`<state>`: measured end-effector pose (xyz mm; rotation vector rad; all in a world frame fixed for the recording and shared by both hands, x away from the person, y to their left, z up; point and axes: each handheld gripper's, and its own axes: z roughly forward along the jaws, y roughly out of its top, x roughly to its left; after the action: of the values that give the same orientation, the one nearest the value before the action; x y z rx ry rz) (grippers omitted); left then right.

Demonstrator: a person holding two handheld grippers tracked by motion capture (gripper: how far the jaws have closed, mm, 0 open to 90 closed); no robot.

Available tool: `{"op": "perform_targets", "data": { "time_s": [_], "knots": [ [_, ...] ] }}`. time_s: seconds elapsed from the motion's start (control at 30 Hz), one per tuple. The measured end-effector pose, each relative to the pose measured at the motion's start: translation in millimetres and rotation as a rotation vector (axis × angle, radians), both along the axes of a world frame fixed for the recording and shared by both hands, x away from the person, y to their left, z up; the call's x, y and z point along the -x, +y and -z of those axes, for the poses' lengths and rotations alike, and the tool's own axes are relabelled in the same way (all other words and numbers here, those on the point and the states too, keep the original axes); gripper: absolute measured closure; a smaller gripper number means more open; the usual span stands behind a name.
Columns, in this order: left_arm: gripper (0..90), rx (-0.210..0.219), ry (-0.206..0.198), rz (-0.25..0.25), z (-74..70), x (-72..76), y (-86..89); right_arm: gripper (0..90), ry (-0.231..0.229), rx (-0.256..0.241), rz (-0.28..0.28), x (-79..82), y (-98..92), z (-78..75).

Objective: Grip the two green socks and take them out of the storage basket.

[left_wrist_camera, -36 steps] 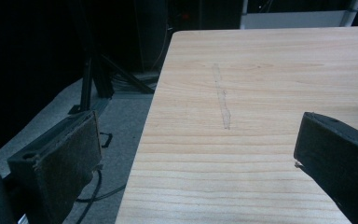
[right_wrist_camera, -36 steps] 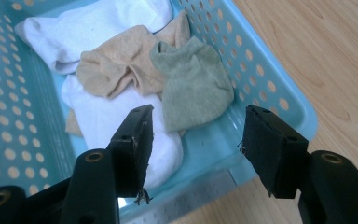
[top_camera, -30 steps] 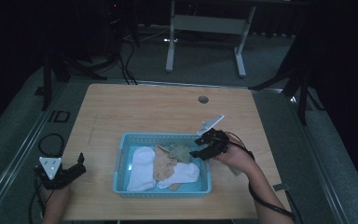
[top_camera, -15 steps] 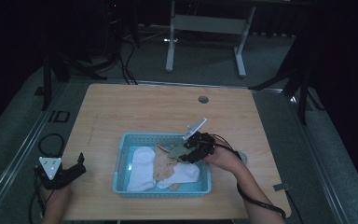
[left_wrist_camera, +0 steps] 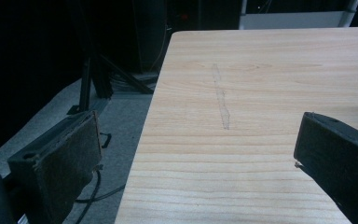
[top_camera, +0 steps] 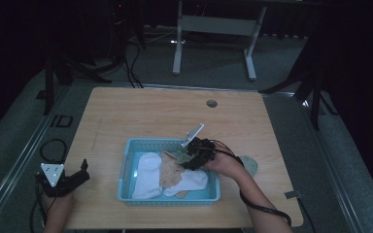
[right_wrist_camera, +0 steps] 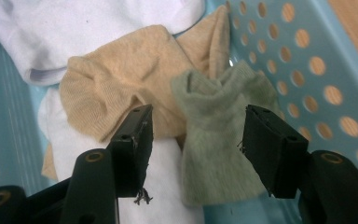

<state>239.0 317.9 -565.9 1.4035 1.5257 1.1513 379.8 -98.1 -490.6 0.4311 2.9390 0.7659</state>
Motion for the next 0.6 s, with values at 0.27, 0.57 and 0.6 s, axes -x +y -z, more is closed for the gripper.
{"op": "perform_targets", "data": {
  "time_s": [0.27, 0.57, 0.6],
  "knots": [
    [0.4, 0.000, -0.002, 0.001, 0.0, 0.1, 0.0, 44.1, -0.015, 0.069, 0.005, -3.0, 15.3, 5.1],
    [0.4, -0.001, -0.001, 0.001, 0.0, 0.2, -0.1, 72.5, -0.015, 0.125, -0.009, -5.1, 22.3, 7.7],
    [0.4, 0.000, -0.002, 0.001, 0.0, 0.1, -0.1, 79.9, -0.008, 0.123, 0.001, -4.9, 21.6, 7.7]
  ]
}}
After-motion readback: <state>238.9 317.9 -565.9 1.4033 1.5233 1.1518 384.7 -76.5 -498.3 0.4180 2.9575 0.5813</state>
